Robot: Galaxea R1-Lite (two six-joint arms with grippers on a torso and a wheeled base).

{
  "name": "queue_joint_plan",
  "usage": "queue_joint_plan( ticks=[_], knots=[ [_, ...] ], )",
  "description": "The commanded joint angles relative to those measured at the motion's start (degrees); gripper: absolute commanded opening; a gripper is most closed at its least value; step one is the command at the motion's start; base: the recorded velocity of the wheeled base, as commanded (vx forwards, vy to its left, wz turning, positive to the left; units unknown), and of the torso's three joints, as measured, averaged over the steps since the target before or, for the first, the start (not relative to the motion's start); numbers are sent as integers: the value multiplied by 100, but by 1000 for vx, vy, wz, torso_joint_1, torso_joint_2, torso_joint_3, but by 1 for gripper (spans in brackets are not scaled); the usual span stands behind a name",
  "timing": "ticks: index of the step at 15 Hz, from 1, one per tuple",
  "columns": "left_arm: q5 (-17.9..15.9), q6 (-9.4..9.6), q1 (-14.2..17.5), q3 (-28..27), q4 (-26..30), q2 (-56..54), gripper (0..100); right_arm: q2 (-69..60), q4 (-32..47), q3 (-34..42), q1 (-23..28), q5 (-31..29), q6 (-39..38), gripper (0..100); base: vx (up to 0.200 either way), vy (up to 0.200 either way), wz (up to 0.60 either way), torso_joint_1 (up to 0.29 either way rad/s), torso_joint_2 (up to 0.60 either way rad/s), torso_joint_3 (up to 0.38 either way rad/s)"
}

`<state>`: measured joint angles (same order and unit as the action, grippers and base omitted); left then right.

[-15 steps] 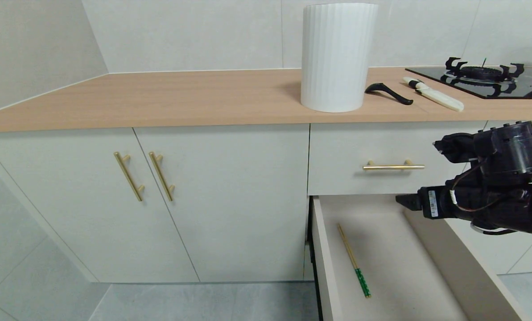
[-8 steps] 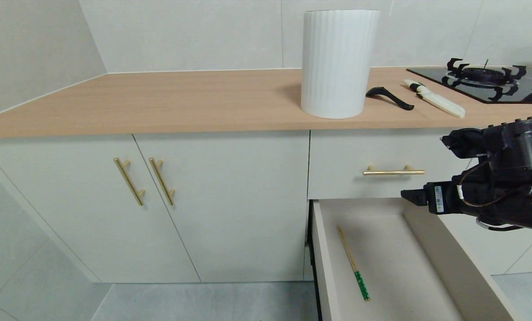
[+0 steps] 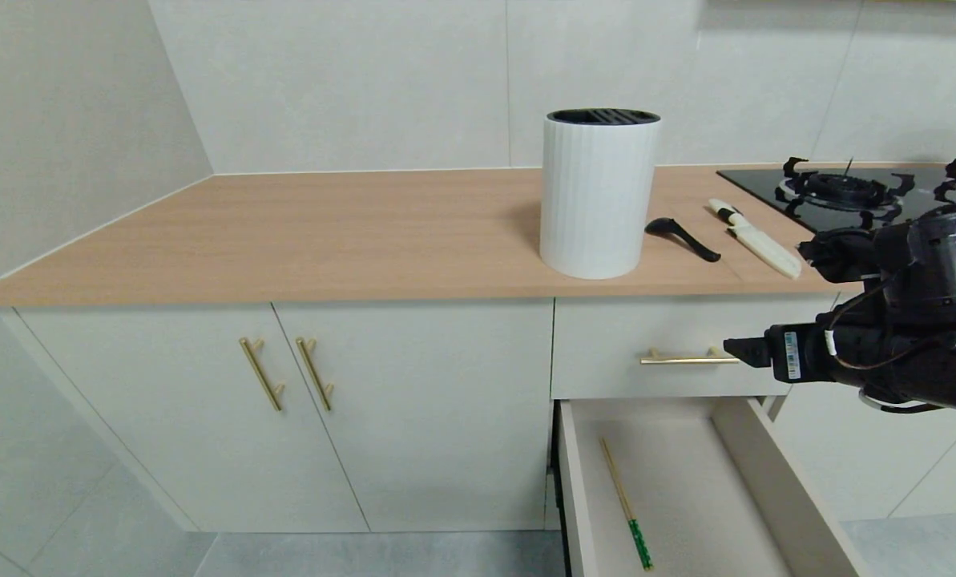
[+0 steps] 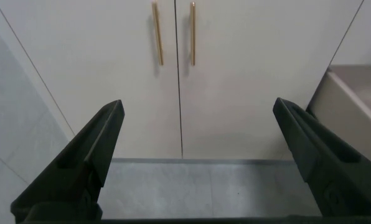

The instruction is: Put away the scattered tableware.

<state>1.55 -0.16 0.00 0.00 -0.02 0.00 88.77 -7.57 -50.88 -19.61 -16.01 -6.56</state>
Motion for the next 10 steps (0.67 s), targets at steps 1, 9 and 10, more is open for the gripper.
queue_joint_plan(
  ticks=[1, 9, 10],
  knots=[
    [3, -2, 0, 0, -6, 9, 100, 9, -8, -1, 2, 1, -3, 100, 0, 0, 0, 188, -466, -300],
    [3, -2, 0, 0, -6, 9, 100, 70, -8, 8, 10, 1, -3, 100, 0, 0, 0, 206, -491, -291],
    [3, -2, 0, 0, -6, 9, 100, 96, -60, 8, 72, 10, -3, 100, 0, 0, 0, 129, -276, -178]
  ],
)
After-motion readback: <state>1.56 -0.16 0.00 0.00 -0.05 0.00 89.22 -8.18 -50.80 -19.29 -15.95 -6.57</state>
